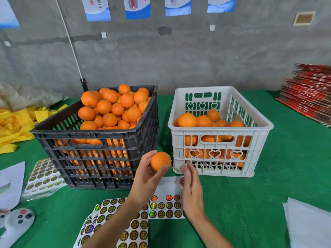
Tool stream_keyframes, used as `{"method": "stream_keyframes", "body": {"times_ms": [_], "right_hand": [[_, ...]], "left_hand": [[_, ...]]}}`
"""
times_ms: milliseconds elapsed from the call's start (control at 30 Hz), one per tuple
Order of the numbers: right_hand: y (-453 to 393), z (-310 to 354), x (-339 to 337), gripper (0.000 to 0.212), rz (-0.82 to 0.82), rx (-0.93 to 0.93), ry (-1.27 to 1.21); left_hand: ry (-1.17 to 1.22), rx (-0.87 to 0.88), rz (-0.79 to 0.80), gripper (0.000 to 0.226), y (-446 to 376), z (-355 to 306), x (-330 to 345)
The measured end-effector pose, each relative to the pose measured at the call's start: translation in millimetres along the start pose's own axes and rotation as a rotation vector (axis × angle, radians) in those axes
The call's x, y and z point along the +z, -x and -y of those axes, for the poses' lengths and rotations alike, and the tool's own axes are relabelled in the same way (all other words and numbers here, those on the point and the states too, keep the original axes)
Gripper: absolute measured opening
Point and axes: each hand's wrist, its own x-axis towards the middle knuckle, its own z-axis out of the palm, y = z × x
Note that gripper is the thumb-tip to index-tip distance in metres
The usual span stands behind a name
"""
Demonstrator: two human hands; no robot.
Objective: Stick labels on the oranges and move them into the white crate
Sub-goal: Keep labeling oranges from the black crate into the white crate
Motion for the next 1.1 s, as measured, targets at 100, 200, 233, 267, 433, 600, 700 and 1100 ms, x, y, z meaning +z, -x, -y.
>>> {"method": "stream_keyframes", "body": {"times_ms": [100, 200, 233, 267, 433, 600, 700, 1100], "right_hand": [[-1, -1, 0, 0.043, 0.014, 0.045, -0.051], [-1, -2, -2, 0.061, 0.029, 0.086, -0.057], [-1, -2, -2, 0.061, 0.037, 0.087, -0.051], [-1, -2, -3, 0.059, 0.047, 0.082, -0.040], [1, 9, -2, 0.058, 0.113, -0.016, 0.025], [1, 8, -1, 0.054, 0.104, -0.034, 0.034], [1, 6, 0, 0.053, 0.100, -0.025, 0.049], [-7, 14, 25, 0.066, 0.150, -0.034, 0.143]], "left_hand": [[-0.022, 0.100, 0.042, 0.063, -23, -45, 24], [-0.306, 0.296, 0.060, 0.063, -55, -84, 61], [-0.418, 0.378, 0.073, 0.064, -67, -93, 75], [-0.519, 0.442, 0.100, 0.064, -79, -101, 88], [-0.798, 0.473, 0.170, 0.074, -120, -111, 136], [-0.949, 0.507, 0.178, 0.049, -139, -118, 113], [-1.125, 0.570, 0.074, 0.036, -154, -136, 65], [-1.364, -0.269, 0.163, 0.066, -222, -119, -107]]}}
